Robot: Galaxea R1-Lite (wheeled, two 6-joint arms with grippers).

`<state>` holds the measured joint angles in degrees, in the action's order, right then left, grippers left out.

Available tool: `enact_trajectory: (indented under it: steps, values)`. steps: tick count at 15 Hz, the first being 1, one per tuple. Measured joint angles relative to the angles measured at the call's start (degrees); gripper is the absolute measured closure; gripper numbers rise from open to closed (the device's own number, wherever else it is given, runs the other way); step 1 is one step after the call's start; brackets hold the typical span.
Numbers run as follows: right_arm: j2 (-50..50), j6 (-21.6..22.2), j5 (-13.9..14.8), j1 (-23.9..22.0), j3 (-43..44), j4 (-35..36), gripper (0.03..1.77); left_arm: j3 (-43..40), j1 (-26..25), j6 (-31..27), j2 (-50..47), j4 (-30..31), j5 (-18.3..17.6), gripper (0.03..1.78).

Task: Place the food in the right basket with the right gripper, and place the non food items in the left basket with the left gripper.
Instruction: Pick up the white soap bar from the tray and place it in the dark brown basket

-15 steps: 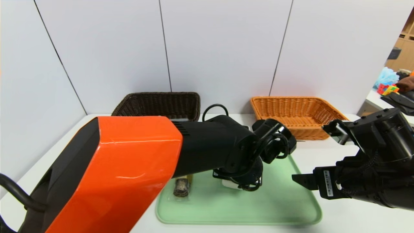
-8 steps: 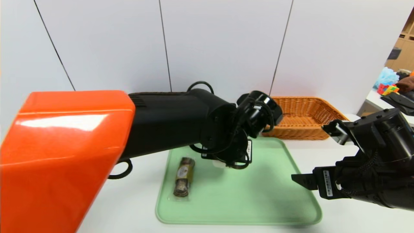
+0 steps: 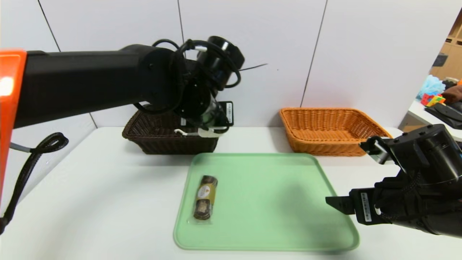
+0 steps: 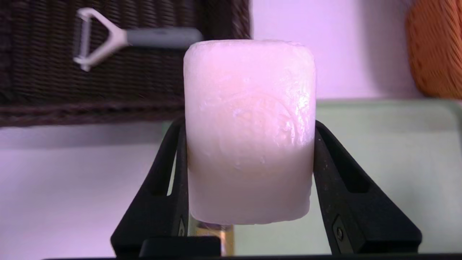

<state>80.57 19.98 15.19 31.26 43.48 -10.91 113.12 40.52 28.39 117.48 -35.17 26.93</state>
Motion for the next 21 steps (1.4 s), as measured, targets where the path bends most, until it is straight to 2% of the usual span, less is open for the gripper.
enact_trajectory:
  steps: [3,7,14,21]
  values:
    - [0.00,-0.17,-0.09,0.05,-1.97,3.86,0.10,0.00,-4.25,-2.65,-0.84,2.05,-0.15,0.84]
    - [-0.02,-0.33,-0.09,0.20,-2.54,4.08,0.10,0.00,-9.35,-5.27,-0.67,5.88,-1.05,0.84]
    - [0.09,-0.48,-0.09,1.04,-2.69,5.88,0.10,-0.09,-14.46,-9.44,4.11,14.84,-2.71,0.84]
    - [0.57,-0.52,-0.06,1.07,-3.13,5.85,0.10,-0.09,-18.12,-9.19,9.75,15.47,-4.39,0.84]
